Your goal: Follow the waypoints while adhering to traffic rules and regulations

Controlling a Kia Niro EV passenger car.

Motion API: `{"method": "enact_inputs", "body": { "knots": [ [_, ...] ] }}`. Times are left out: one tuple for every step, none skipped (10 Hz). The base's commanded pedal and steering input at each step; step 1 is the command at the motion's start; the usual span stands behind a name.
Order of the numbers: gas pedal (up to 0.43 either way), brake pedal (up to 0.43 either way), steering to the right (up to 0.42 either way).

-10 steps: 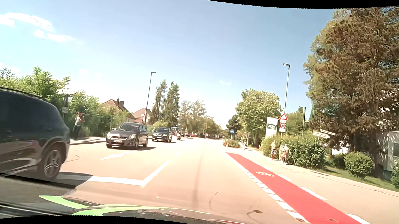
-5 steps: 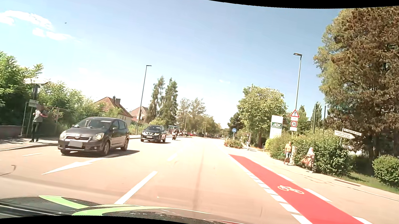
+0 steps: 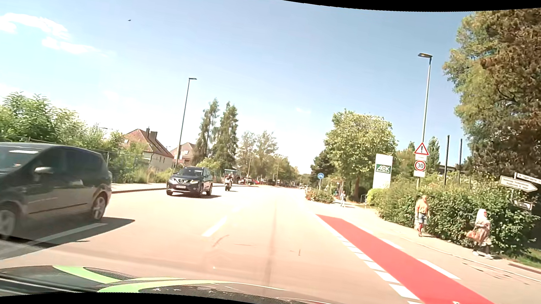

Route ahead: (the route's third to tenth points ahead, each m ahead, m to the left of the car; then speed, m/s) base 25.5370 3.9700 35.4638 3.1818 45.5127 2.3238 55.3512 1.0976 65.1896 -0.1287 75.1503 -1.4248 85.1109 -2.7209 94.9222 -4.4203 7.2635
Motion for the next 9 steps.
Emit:
{"method": "enact_inputs", "body": {
  "knots": [
    [0.189, 0.000, 0.004],
    [0.189, 0.000, 0.004],
    [0.189, 0.000, 0.004],
    [0.189, 0.000, 0.004],
    [0.189, 0.000, 0.005],
    [0.177, 0.000, 0.005],
    [0.169, 0.000, 0.005],
    [0.150, 0.000, 0.005],
    [0.130, 0.000, 0.004]
  ]
}}
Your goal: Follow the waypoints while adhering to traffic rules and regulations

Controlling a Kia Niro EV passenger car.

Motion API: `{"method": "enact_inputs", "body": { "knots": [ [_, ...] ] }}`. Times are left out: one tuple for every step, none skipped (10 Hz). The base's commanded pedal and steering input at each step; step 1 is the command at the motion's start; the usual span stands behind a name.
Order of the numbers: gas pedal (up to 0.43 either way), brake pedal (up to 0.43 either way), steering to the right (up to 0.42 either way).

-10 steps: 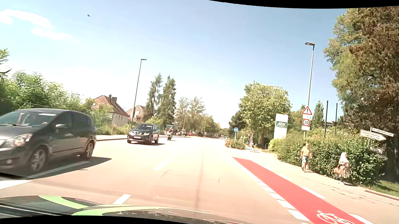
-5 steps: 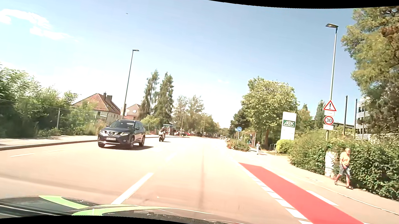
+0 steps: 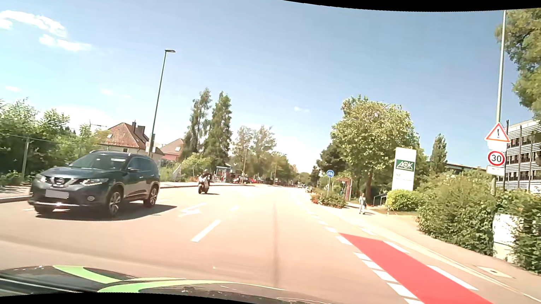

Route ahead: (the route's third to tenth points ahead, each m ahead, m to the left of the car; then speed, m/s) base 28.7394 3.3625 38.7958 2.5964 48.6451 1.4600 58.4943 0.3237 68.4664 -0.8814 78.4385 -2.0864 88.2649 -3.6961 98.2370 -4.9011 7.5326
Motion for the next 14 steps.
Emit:
{"method": "enact_inputs", "body": {
  "knots": [
    [0.118, 0.000, 0.004],
    [0.118, 0.000, 0.004],
    [0.118, 0.000, 0.004],
    [0.079, 0.000, 0.004],
    [0.000, 0.000, 0.004],
    [0.000, 0.000, 0.004],
    [0.000, 0.000, 0.004],
    [0.000, 0.000, 0.004],
    [0.000, 0.000, 0.004],
    [0.000, 0.000, 0.004],
    [0.000, 0.000, 0.004],
    [0.000, 0.000, 0.004],
    [0.000, 0.000, 0.004],
    [0.059, 0.000, 0.004]
  ]
}}
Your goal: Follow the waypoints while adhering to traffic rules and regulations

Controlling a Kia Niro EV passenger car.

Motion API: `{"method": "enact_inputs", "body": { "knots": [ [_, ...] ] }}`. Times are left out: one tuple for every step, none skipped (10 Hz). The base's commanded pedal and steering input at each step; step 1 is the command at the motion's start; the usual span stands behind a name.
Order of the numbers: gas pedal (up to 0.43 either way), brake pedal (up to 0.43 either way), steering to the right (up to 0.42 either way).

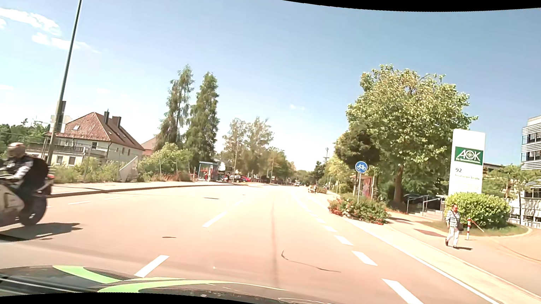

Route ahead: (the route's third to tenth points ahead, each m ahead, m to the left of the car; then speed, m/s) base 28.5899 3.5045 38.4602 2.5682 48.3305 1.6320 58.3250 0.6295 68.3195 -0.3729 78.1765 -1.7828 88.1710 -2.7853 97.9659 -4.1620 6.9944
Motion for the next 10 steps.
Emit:
{"method": "enact_inputs", "body": {
  "knots": [
    [0.079, 0.000, 0.003],
    [0.130, 0.000, 0.003],
    [0.169, 0.000, 0.003],
    [0.177, 0.000, 0.003],
    [0.177, 0.000, 0.003],
    [0.177, 0.000, 0.003],
    [0.177, 0.000, 0.003],
    [0.177, 0.000, 0.003],
    [0.177, 0.000, 0.003],
    [0.177, 0.000, 0.004]
  ]
}}
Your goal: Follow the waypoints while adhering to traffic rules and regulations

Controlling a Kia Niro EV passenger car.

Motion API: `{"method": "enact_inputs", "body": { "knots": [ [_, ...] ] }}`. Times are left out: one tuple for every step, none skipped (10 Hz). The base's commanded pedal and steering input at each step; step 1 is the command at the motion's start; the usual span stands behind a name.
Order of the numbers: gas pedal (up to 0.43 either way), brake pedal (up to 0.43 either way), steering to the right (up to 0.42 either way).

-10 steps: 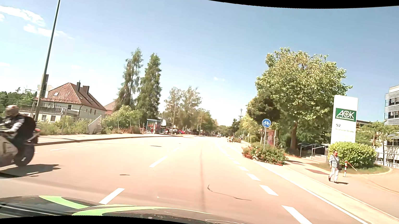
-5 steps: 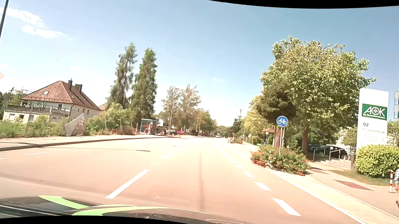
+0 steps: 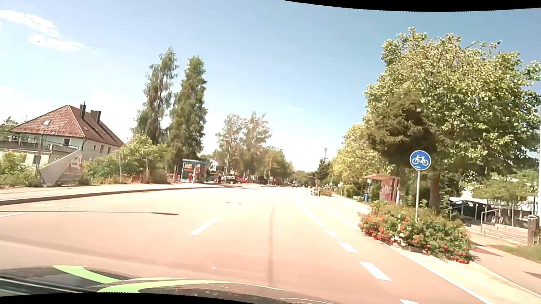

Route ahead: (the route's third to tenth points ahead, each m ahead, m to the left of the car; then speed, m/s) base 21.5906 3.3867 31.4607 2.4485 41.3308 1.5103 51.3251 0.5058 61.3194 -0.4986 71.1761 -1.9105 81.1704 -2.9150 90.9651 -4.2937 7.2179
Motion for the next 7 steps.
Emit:
{"method": "enact_inputs", "body": {
  "knots": [
    [0.177, 0.000, 0.005],
    [0.177, 0.000, 0.005],
    [0.189, 0.000, 0.005],
    [0.197, 0.000, 0.005],
    [0.197, 0.000, 0.005],
    [0.197, 0.000, 0.005],
    [0.197, 0.000, 0.005]
  ]
}}
